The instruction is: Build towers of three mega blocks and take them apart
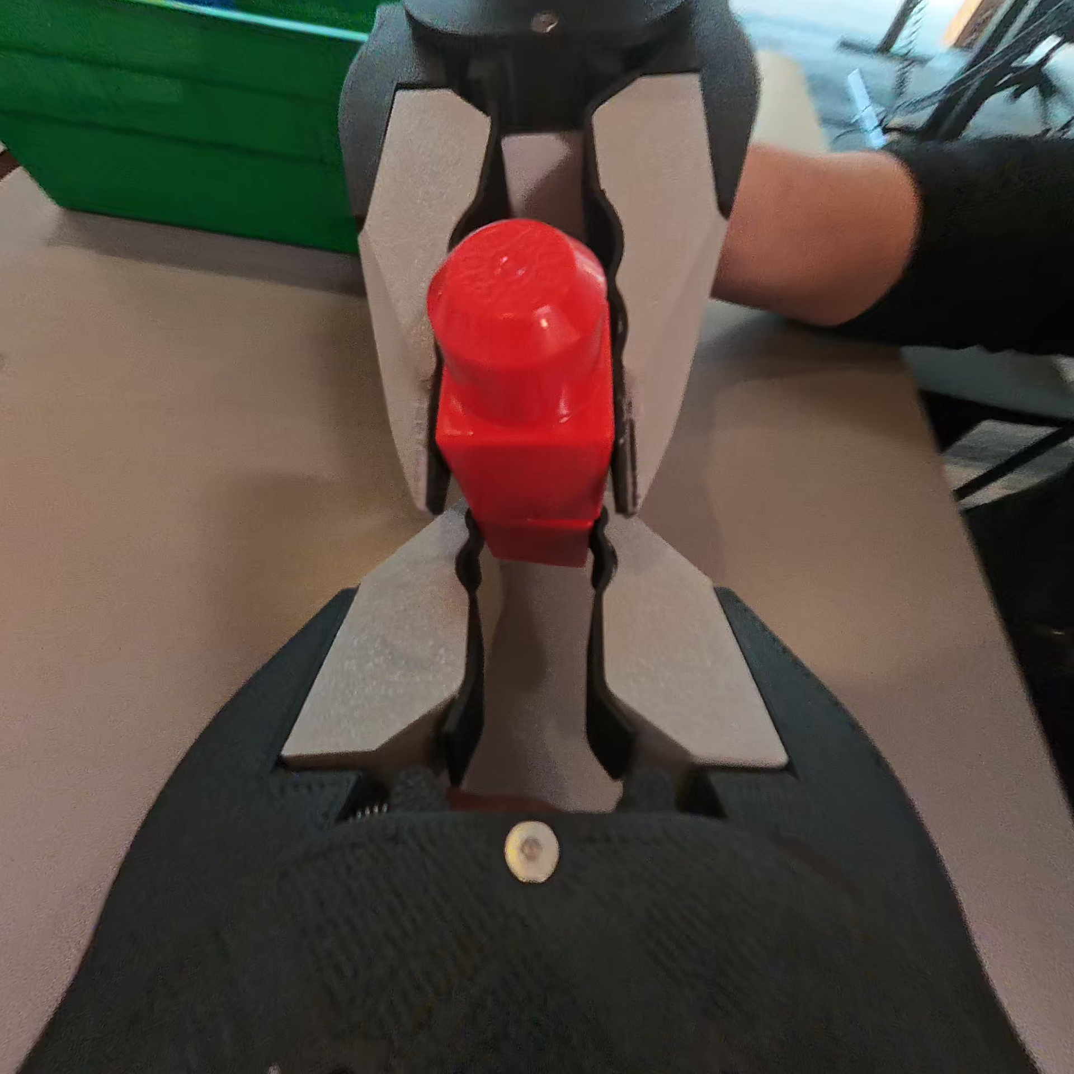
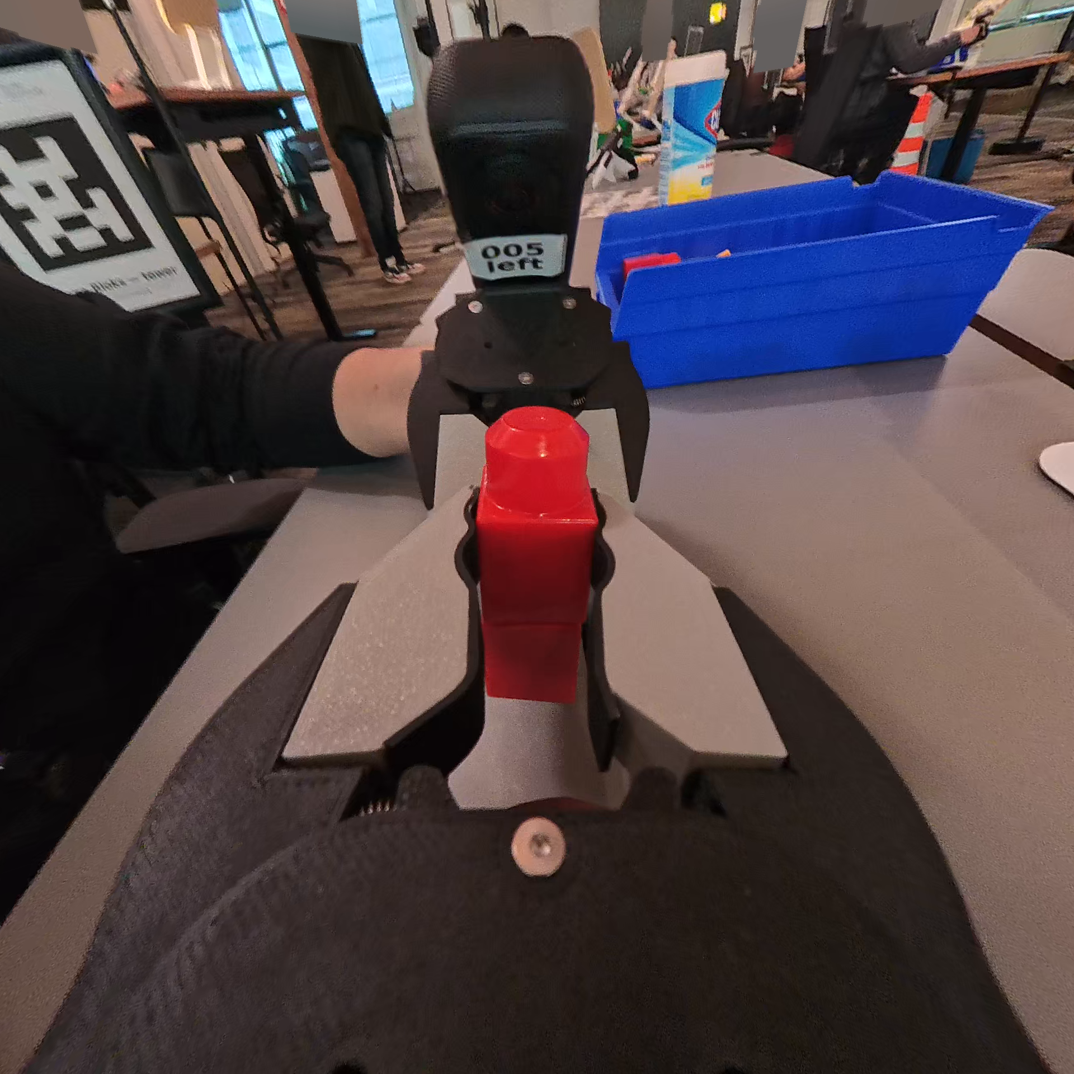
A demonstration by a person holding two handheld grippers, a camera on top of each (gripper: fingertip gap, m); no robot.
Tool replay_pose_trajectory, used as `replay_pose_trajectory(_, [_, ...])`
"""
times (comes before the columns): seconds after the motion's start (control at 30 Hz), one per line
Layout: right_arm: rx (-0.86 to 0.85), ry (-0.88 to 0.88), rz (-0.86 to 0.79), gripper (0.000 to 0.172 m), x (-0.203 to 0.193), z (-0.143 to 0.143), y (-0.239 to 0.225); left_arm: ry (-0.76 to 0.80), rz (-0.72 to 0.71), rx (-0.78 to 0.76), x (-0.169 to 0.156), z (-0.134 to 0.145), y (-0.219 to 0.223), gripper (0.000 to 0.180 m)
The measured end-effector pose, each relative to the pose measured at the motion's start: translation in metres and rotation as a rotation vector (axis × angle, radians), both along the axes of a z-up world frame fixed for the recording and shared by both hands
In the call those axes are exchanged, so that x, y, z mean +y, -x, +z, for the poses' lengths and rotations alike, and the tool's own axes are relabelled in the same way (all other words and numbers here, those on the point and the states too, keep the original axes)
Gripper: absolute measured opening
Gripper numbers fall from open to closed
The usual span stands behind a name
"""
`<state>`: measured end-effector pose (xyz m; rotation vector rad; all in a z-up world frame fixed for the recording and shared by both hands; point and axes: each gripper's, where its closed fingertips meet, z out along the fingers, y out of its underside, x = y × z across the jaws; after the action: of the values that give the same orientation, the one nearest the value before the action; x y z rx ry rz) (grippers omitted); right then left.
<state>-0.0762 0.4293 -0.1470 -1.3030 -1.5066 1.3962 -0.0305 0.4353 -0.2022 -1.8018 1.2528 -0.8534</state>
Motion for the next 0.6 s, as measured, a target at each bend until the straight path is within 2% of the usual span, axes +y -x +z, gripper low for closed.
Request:
replay_pose_trajectory(0.1, [0.016, 0.015, -0.037, 0.033, 0.007, 0.004, 0.001, 0.026, 0.012, -0.067, 0.003, 0.008, 0.001, 0.034])
replay_pose_trajectory(0.2, [-0.018, -0.032, -0.114, 0.033, 0.017, -0.002, 0.004, -0.005, 0.086, -0.022, 0.015, 0.002, 0.006, 0.034])
replay_pose_trajectory(0.6, [0.012, -0.012, -0.063, 0.033, 0.011, -0.001, 0.002, 0.016, 0.045, -0.05, 0.008, 0.004, 0.003, 0.034])
